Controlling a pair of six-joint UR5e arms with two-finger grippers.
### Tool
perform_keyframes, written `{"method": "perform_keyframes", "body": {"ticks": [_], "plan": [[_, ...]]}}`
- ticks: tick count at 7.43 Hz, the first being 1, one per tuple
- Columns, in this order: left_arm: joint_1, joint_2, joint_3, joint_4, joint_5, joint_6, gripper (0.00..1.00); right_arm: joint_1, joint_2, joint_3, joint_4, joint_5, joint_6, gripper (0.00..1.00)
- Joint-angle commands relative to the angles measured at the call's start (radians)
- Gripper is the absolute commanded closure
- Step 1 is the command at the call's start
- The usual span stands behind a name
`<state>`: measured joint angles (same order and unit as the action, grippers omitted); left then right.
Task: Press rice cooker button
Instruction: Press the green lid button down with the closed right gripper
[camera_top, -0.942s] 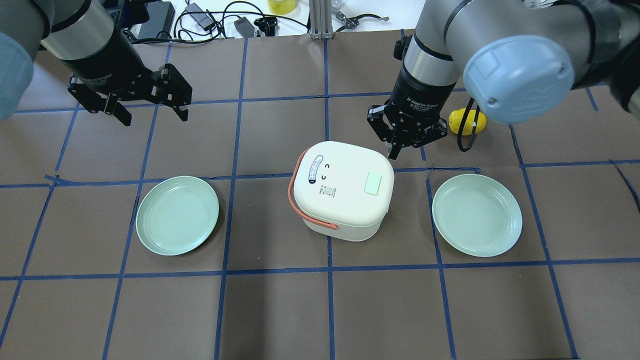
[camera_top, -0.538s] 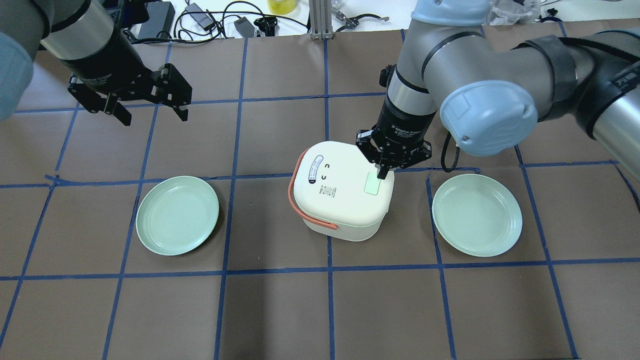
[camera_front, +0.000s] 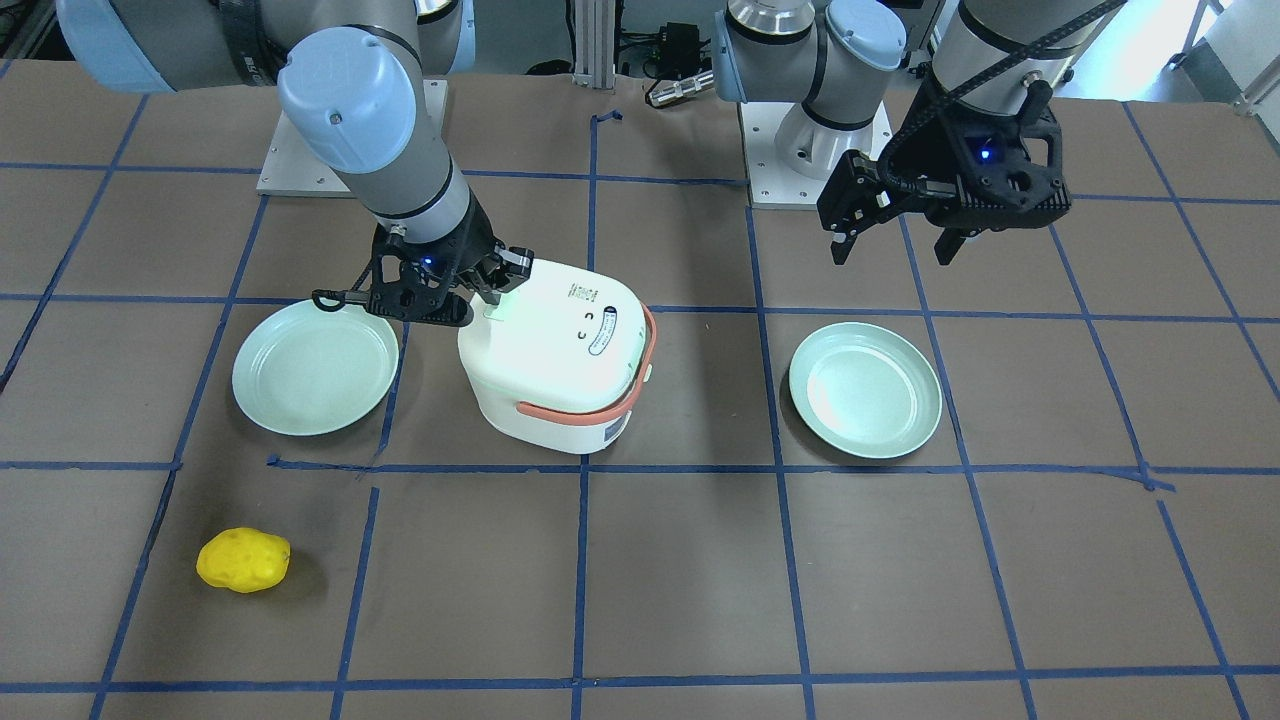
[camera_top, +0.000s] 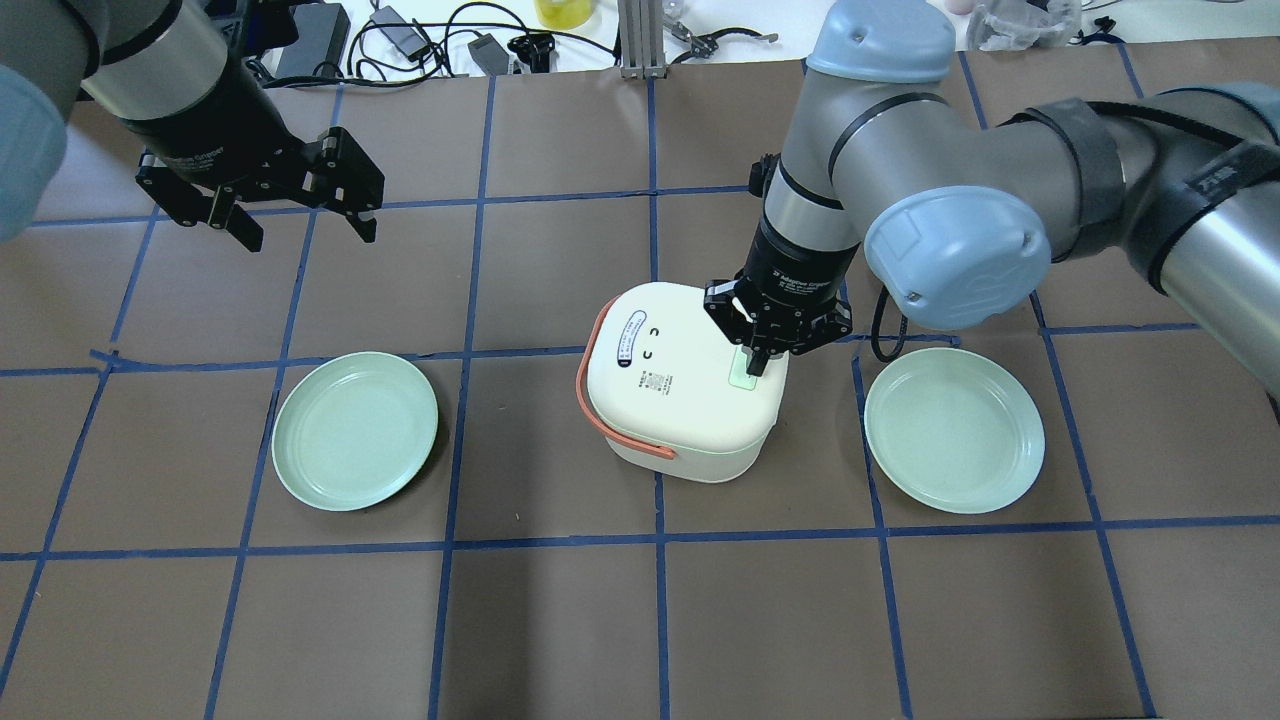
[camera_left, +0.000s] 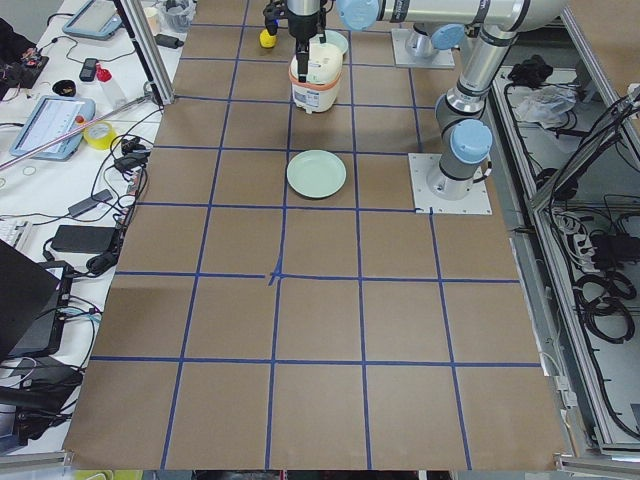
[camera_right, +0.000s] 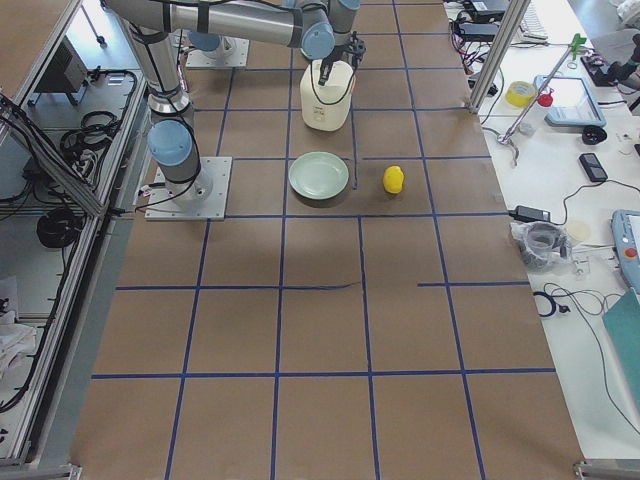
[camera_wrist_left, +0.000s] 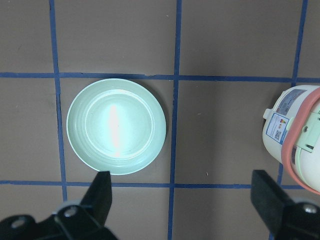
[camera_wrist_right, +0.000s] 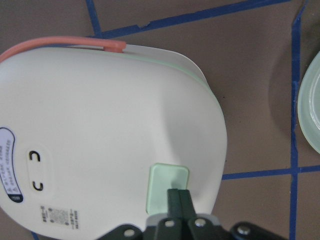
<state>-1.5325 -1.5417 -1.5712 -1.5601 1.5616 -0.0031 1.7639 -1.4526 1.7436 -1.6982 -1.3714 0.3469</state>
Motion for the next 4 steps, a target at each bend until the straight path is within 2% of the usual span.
{"method": "perform_keyframes", "body": {"ticks": [1,4], "plan": [[0.0,0.0,0.0,0.0,0.0,0.0,0.0,0.0,0.004,0.001,-0.006,0.011,0.001,1.0],[0.0,0.0,0.0,0.0,0.0,0.0,0.0,0.0,0.004,0.002,-0.003,0.011,0.001,1.0]]}}
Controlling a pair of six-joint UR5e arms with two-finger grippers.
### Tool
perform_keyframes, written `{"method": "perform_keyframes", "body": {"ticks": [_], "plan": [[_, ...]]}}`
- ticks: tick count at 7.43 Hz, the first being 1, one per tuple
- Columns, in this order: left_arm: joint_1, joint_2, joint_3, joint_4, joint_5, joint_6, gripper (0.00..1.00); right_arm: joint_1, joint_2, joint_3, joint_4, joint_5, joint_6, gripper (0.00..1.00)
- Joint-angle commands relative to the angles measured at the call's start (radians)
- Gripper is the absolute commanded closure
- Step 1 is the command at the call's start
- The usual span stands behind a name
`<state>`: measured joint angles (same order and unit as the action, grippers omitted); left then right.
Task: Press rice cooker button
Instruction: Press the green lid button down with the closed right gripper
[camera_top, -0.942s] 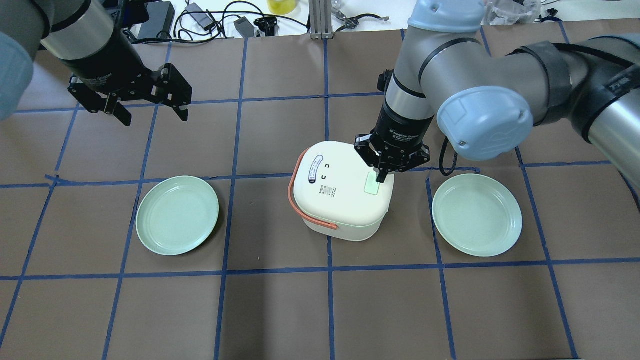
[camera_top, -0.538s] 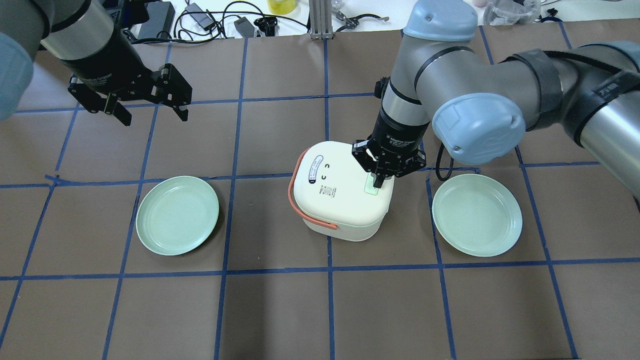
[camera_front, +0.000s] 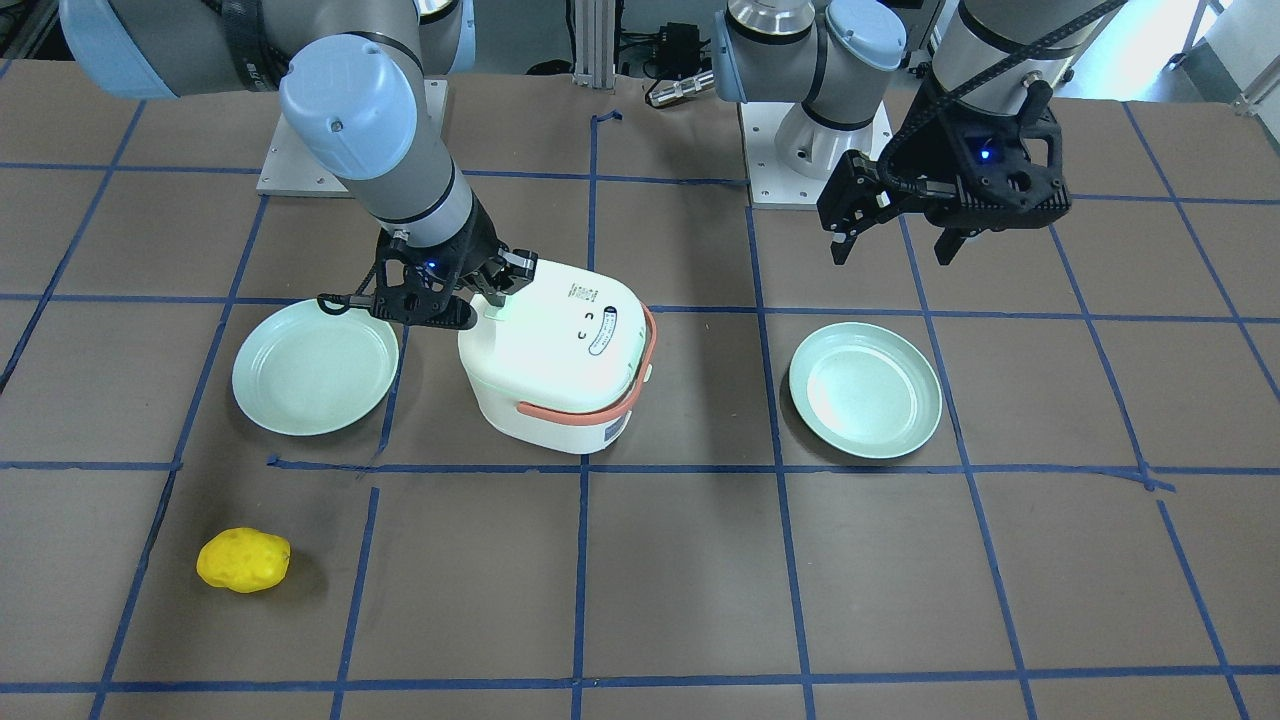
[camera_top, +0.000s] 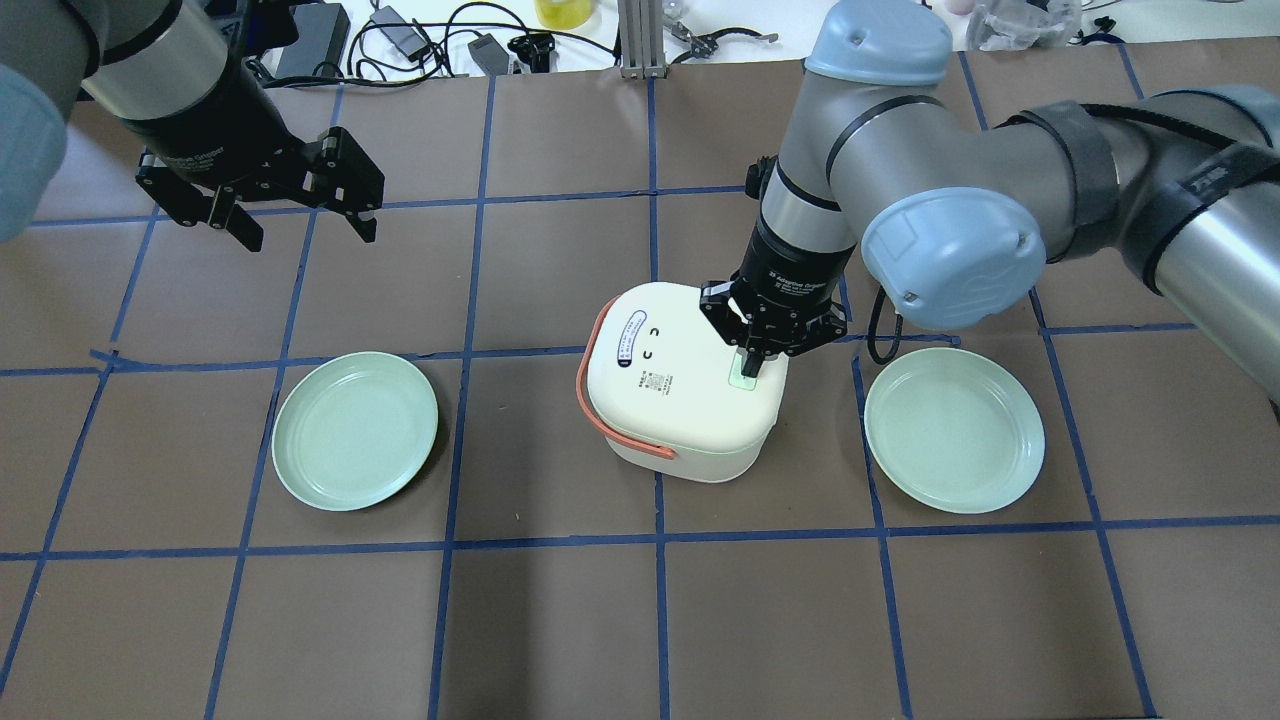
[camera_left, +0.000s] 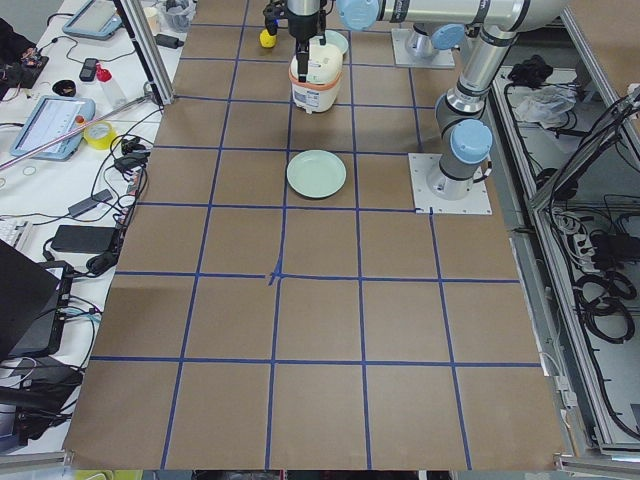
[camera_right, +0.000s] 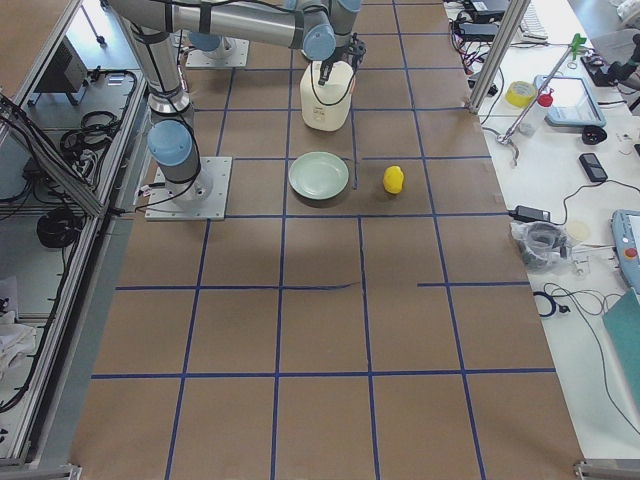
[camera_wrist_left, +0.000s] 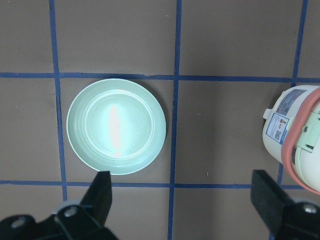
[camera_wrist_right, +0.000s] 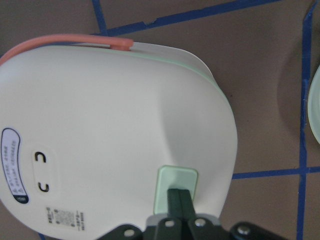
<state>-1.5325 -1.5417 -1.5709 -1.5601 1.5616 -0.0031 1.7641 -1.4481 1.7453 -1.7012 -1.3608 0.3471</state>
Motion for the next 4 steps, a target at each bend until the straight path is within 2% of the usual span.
{"method": "perform_keyframes", "body": {"ticks": [1,4], "plan": [[0.0,0.0,-0.001,0.0,0.0,0.0,0.0,0.0,0.002,0.002,0.0,0.0,0.0,1.0],[0.0,0.0,0.0,0.0,0.0,0.0,0.0,0.0,0.008,0.006,-0.003,0.0,0.003,1.0]]}}
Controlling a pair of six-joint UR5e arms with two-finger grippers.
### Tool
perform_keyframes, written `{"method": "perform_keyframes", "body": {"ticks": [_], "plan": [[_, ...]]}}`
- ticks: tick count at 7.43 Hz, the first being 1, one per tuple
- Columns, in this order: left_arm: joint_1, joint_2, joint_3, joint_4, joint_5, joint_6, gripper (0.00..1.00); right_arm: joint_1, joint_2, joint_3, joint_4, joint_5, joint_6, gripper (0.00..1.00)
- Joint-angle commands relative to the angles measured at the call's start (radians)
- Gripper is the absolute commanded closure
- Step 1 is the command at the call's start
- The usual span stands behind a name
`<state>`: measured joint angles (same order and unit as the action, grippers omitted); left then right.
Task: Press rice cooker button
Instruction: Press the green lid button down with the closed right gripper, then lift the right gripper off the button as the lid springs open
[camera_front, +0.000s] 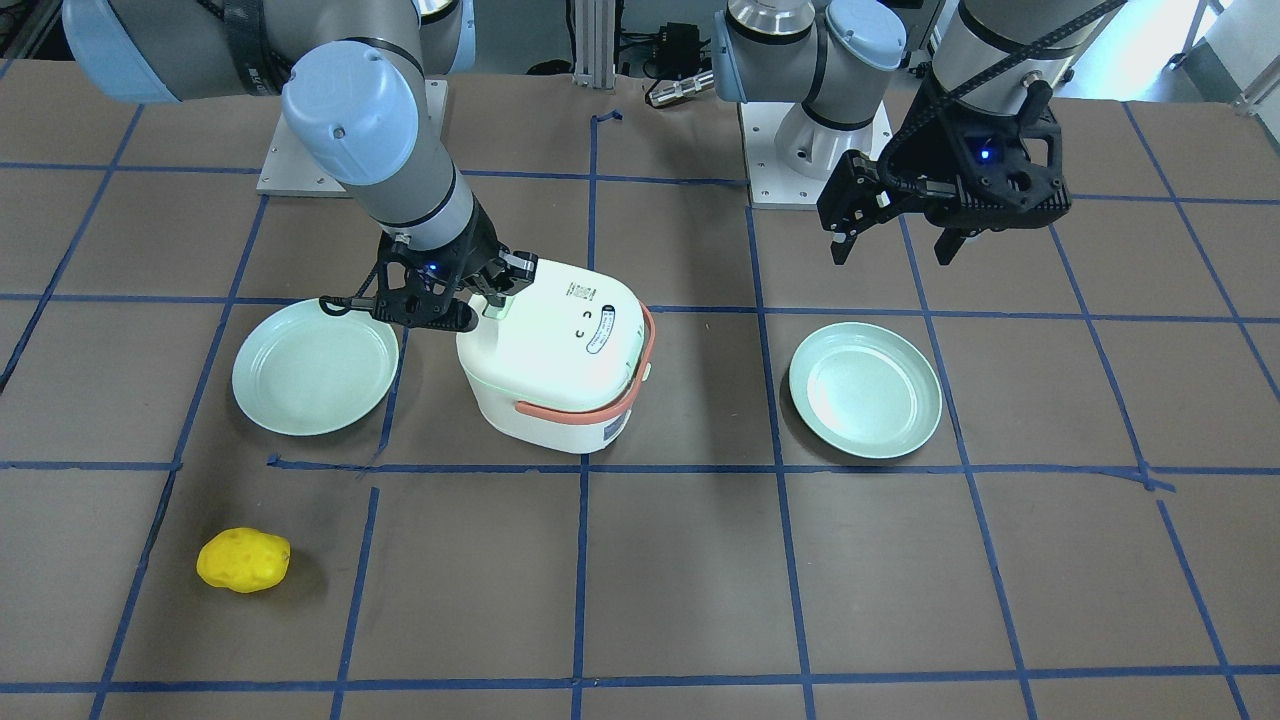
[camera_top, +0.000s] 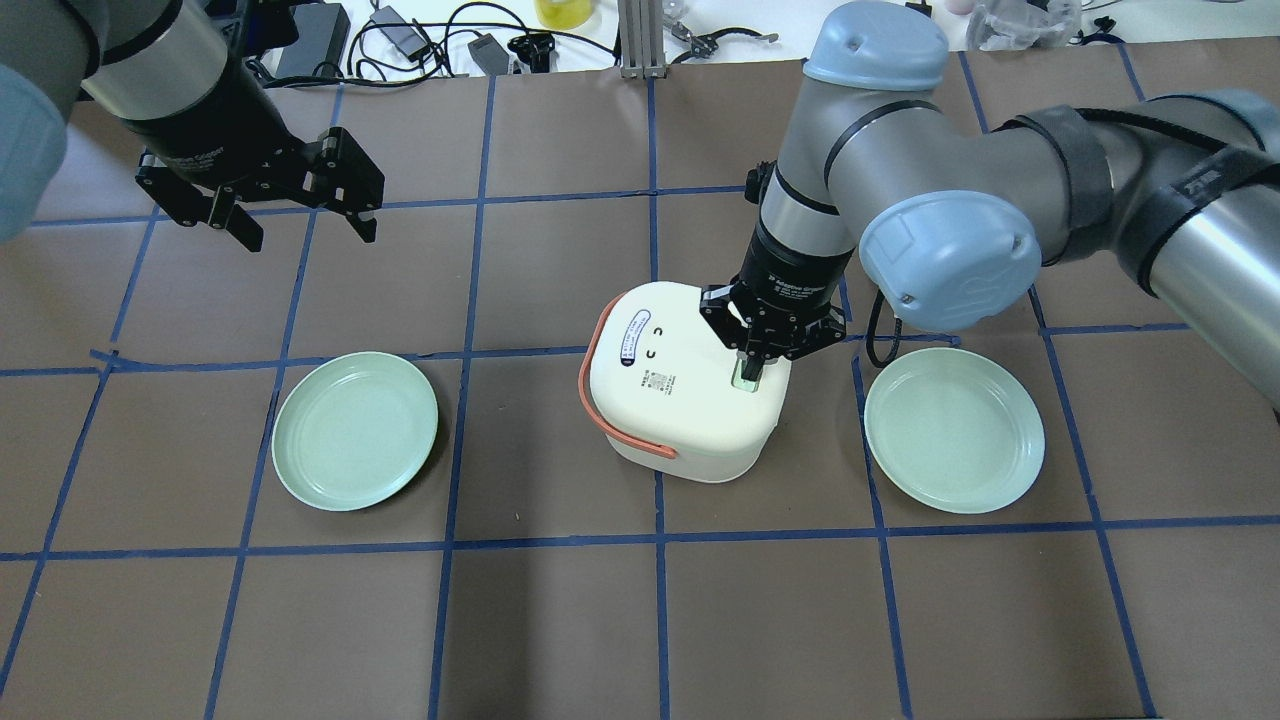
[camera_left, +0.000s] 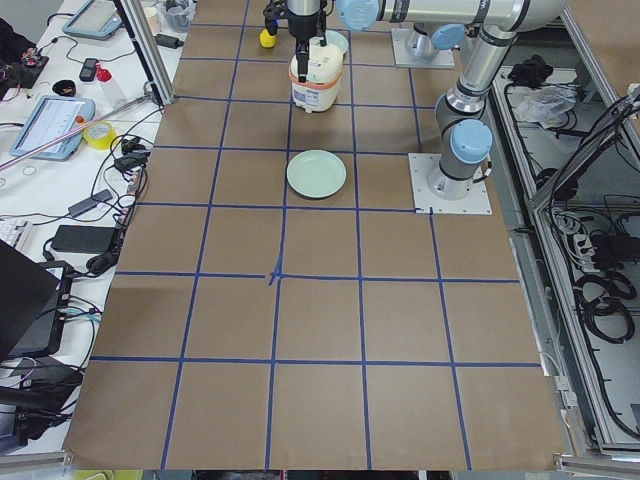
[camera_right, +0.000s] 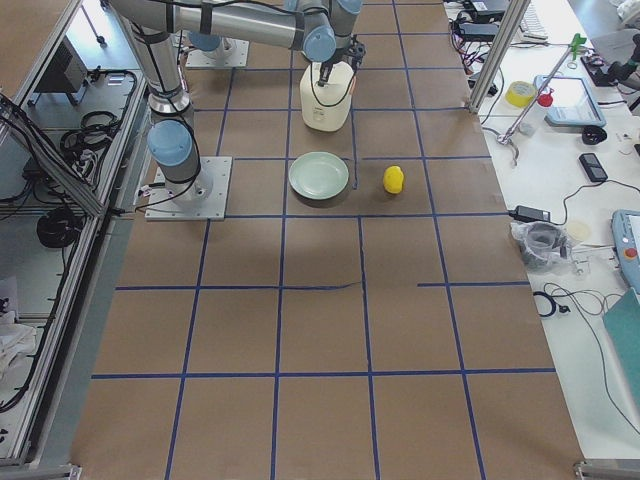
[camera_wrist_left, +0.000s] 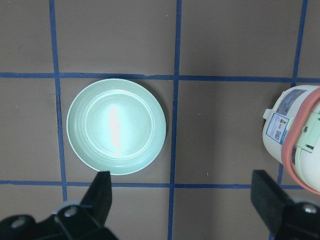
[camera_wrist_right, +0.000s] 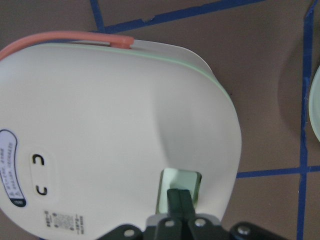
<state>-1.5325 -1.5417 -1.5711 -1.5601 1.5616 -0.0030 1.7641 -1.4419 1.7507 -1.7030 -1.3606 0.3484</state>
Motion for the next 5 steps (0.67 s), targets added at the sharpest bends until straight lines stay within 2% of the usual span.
{"method": "perform_keyframes", "body": {"ticks": [1,2,4,5], "plan": [[0.0,0.0,-0.001,0.0,0.0,0.0,0.0,0.0,0.0,-0.013,0.003,0.0,0.007,1.0],[0.0,0.0,0.0,0.0,0.0,0.0,0.0,0.0,-0.009,-0.04,0.003,-0.003,0.032,1.0],[0.0,0.0,0.0,0.0,0.0,0.0,0.0,-0.002,-0.011,-0.185,0.019,-0.043,0.043,0.0],[0.0,0.0,0.0,0.0,0.0,0.0,0.0,-0.012,-0.011,-0.262,0.085,-0.086,0.035,0.0]]}}
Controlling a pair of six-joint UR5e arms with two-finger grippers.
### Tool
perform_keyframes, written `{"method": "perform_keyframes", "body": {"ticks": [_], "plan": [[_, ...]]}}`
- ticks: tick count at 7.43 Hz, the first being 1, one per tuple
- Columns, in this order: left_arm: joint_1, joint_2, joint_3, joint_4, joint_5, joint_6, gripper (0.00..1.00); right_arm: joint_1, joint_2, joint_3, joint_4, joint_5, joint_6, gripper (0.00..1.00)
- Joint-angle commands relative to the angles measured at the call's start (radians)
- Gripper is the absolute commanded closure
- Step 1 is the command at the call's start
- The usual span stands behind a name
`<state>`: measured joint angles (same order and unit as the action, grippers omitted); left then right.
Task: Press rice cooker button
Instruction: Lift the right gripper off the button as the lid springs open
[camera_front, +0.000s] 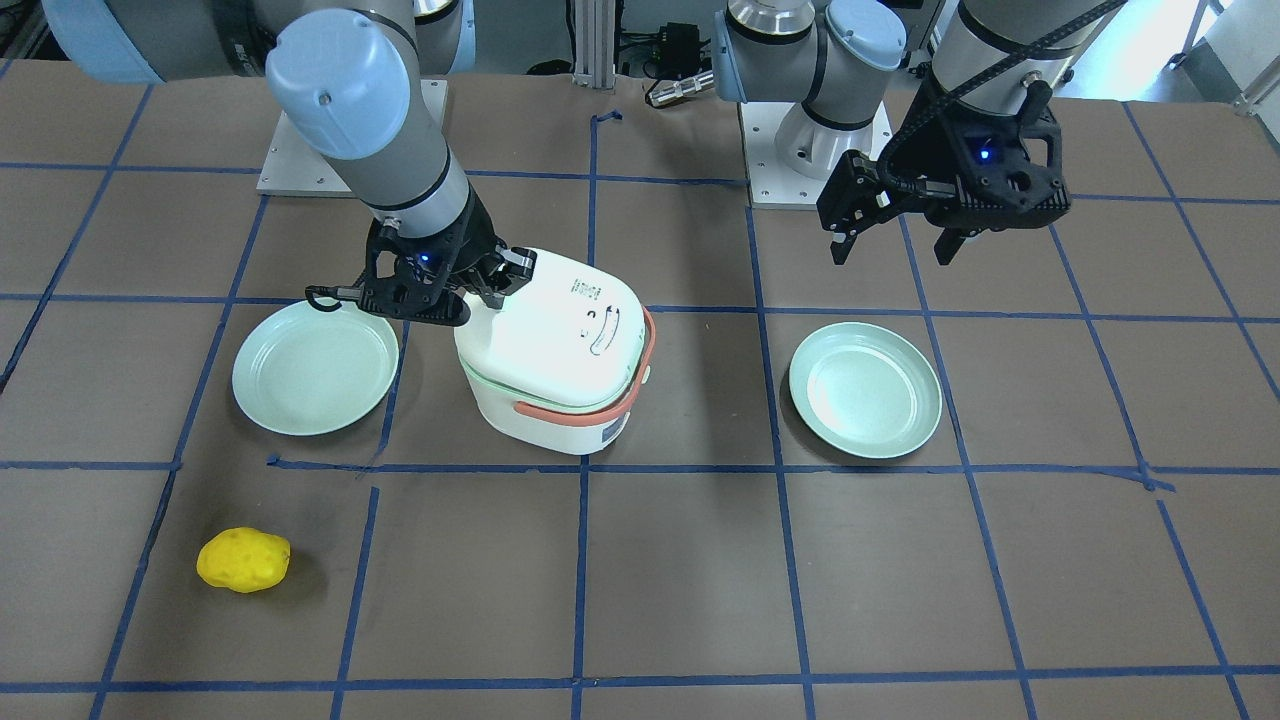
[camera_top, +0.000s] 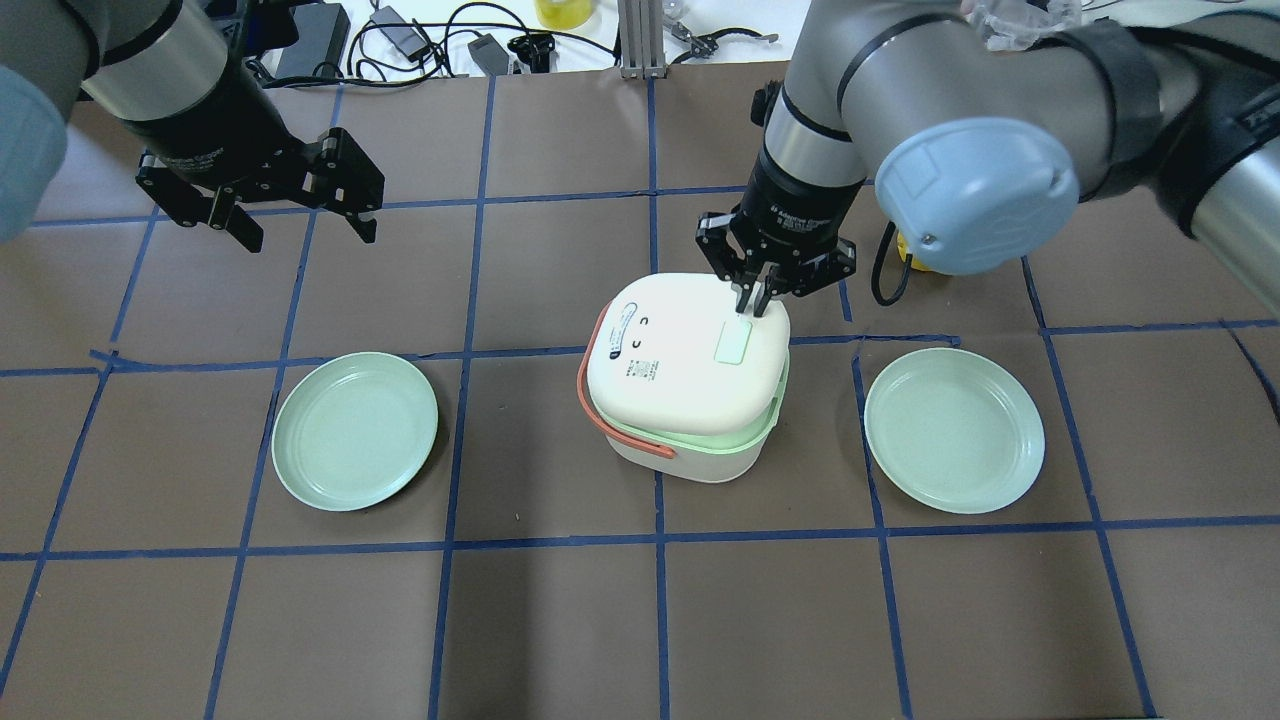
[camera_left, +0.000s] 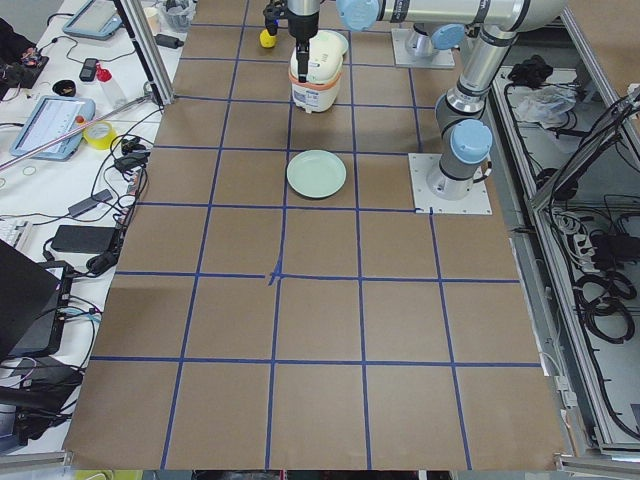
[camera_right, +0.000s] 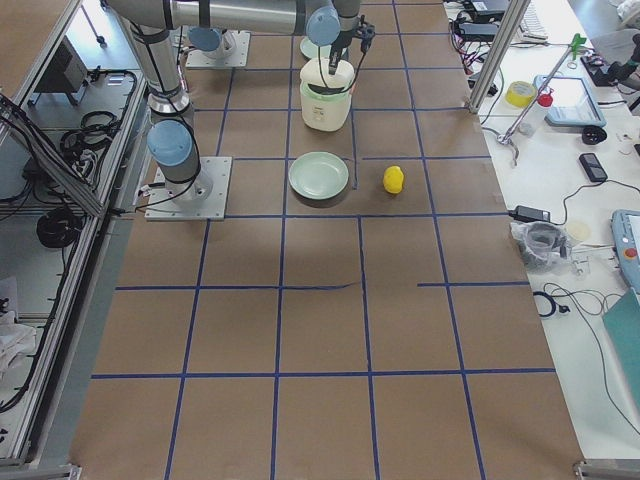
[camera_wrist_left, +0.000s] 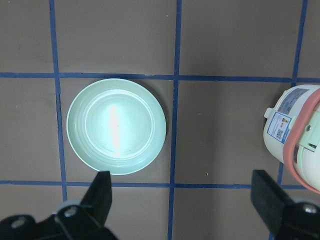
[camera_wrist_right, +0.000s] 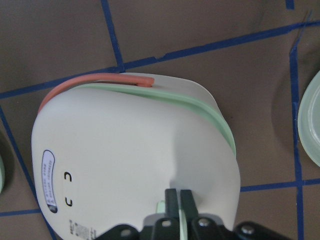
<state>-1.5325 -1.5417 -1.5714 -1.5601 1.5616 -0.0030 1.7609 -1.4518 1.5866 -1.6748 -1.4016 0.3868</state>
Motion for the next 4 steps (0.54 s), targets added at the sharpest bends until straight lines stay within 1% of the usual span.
{"method": "perform_keyframes", "body": {"ticks": [1,2,4], "plan": [[0.0,0.0,0.001,0.0,0.0,-0.002,0.0,-0.033,0.001,-0.15,0.135,-0.056,-0.017,0.0],[0.0,0.0,0.001,0.0,0.0,0.0,0.0,-0.061,-0.004,-0.177,0.154,-0.089,-0.02,0.0],[0.0,0.0,0.001,0.0,0.0,0.0,0.0,-0.154,-0.008,-0.177,0.193,-0.099,-0.182,0.0]]}}
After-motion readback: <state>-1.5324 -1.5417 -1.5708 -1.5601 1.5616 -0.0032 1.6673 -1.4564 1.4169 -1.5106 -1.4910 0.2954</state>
